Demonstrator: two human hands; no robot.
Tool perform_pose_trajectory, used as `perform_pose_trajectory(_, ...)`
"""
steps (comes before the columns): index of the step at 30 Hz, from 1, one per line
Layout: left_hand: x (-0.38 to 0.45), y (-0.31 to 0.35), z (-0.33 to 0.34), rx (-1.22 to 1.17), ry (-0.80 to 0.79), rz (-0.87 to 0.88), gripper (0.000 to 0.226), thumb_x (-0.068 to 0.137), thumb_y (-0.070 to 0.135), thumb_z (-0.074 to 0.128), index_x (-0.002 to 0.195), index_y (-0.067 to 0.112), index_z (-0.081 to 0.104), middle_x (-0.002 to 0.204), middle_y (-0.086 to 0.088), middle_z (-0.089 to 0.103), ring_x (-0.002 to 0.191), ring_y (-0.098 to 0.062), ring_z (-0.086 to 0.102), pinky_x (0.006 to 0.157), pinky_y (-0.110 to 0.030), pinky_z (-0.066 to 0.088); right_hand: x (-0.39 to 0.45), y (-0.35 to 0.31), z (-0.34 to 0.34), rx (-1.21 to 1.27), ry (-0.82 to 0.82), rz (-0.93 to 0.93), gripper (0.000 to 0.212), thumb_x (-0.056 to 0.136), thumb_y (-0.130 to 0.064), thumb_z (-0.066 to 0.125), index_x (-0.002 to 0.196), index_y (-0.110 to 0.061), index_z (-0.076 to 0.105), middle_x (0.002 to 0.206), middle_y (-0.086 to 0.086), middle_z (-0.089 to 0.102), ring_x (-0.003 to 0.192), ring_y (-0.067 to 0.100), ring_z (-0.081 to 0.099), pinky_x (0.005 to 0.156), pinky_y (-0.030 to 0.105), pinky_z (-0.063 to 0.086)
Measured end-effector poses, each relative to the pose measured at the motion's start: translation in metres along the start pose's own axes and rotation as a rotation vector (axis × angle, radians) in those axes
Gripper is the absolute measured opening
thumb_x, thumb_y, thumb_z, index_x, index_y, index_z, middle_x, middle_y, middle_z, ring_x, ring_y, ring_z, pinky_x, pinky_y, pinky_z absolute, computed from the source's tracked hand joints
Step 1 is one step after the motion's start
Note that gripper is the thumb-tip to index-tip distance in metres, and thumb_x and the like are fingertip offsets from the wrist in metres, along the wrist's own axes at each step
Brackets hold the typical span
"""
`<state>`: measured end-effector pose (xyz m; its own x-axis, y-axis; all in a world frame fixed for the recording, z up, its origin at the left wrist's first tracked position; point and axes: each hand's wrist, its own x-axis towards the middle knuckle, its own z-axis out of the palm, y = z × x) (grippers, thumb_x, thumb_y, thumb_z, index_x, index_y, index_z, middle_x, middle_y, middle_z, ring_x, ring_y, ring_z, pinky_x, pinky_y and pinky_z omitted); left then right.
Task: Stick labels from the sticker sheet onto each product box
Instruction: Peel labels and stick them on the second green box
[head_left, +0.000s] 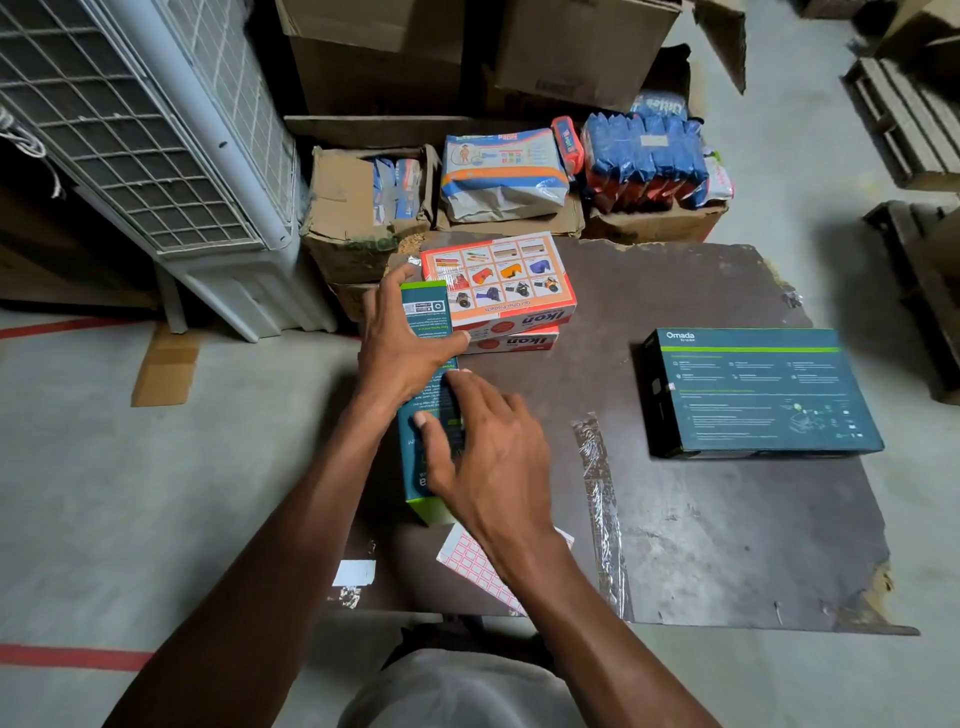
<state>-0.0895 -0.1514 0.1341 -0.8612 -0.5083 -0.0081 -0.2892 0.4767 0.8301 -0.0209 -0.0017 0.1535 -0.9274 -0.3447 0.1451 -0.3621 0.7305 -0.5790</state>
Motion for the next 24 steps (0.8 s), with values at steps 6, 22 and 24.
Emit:
perform_pose_trajectory(6, -0.004, 0.002, -0.002, 0.054, 0.001, 0.015, 0.088, 0.054, 0.054, 0.076, 0.135, 0.045, 0.042, 0.141, 0.009, 0.036, 0.129, -0.019, 0.049, 0.102, -0.051, 0.048, -0.007, -0.01, 0.001, -0.175, -0.007, 0.002, 0.053, 0.095, -0.045, 0.052, 0.141, -0.019, 0.054, 0.148, 0.005, 0.056, 0.119, 0.029, 0.057, 0.091, 0.045, 0.046)
perform_pose_trajectory(22, -0.015, -0.012, -0.012, -0.005, -0.124, 0.204, 0.042, 0.093, 0.035, 0.071, 0.132, 0.043, 0.06, 0.164, 0.009, 0.018, 0.151, -0.014, 0.024, 0.12, -0.049, 0.034, -0.012, -0.005, 0.002, 0.116, -0.061, 0.031, 0.052, 0.1, -0.035, 0.053, 0.15, -0.022, 0.044, 0.161, 0.001, 0.036, 0.13, 0.023, 0.053, 0.099, 0.044, 0.05)
perform_pose_trajectory(24, -0.015, -0.014, -0.009, -0.039, -0.119, 0.2, 0.041, 0.091, 0.037, 0.07, 0.131, 0.042, 0.062, 0.164, 0.011, 0.019, 0.151, -0.014, 0.024, 0.119, -0.049, 0.035, -0.012, -0.005, 0.004, 0.134, -0.054, 0.029, 0.051, 0.099, -0.032, 0.055, 0.148, -0.02, 0.047, 0.159, 0.001, 0.041, 0.131, 0.022, 0.054, 0.101, 0.043, 0.049)
